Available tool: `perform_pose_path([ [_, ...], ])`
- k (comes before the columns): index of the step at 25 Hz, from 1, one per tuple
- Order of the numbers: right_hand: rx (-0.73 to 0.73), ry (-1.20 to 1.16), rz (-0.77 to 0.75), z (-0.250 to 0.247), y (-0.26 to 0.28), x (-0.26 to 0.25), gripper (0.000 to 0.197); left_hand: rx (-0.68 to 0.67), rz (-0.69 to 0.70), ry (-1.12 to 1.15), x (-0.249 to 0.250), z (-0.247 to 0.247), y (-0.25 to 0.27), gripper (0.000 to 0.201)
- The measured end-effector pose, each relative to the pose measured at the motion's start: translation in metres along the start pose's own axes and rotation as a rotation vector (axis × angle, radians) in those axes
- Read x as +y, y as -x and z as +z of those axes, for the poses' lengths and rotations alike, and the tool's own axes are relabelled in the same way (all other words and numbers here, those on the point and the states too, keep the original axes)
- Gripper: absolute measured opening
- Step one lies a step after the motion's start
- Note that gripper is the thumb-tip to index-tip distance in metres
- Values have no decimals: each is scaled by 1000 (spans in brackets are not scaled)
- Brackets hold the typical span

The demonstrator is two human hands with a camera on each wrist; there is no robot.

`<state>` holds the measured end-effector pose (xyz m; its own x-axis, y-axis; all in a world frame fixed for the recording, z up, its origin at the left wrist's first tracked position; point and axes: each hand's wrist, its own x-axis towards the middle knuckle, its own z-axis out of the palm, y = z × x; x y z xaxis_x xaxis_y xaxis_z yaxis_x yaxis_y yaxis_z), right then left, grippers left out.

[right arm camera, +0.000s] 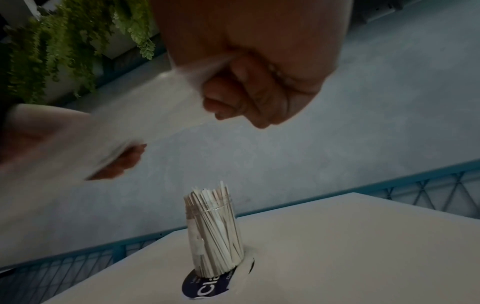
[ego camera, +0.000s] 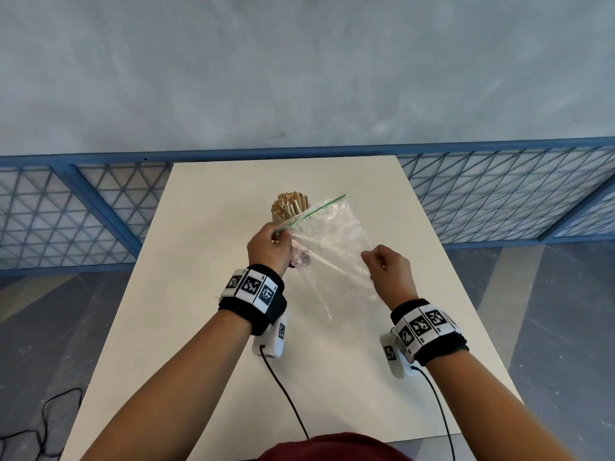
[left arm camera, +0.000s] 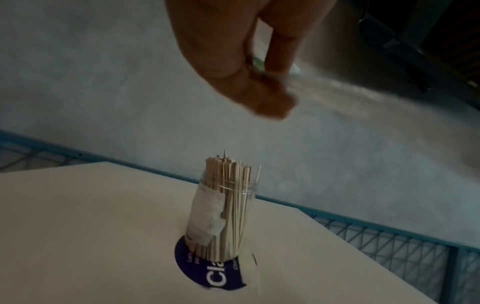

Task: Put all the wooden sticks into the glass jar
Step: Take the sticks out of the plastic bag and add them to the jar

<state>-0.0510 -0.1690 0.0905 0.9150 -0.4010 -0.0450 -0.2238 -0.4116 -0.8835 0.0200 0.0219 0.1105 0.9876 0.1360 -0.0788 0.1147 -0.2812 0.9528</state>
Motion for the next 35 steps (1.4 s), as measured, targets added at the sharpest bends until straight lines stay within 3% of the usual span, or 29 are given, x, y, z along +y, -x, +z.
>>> perform_pose_path([
  [3,-134,65,-36,-2,4,5,31,-127,165,-237,10,-3,1,50],
  [5,-222,109,-51,-1,10,1,29,-260,228,-416,20,-2,-3,64],
  [6,-239,112,-63,-1,13,-2,29,-335,214,-434,21,-1,-7,60],
  [8,-220,98,-79,-1,18,-3,28,-468,144,-306,22,0,-13,30],
  [9,-196,105,-79,-2,19,-1,26,-473,120,-218,21,-3,-17,13],
  [12,-78,153,-49,-11,21,13,20,-353,151,-139,17,-16,-26,10],
  [16,-8,267,-34,-8,28,16,3,-493,93,-6,15,-19,-9,9],
  [19,-97,251,-86,6,36,6,15,-584,58,48,18,-14,2,16],
  [22,35,257,-109,9,39,3,13,-511,143,37,25,-19,2,2],
  [24,139,163,-117,4,39,5,17,-314,239,-137,20,-28,-2,39],
  [26,168,-21,-113,-4,37,6,29,-193,135,-180,12,-32,6,67],
  [28,136,-147,-96,-10,39,4,35,-271,-37,-182,1,-23,19,71],
  [31,109,-236,-75,-20,42,3,33,-589,-287,41,-11,2,44,50],
  [33,113,-224,-54,-35,46,12,32,-592,-333,208,-14,22,60,14],
  [34,113,-199,-31,-44,48,21,31,-545,-306,210,-15,32,67,6],
  [35,104,-174,3,-54,51,31,29,-512,-287,195,-15,42,74,15],
])
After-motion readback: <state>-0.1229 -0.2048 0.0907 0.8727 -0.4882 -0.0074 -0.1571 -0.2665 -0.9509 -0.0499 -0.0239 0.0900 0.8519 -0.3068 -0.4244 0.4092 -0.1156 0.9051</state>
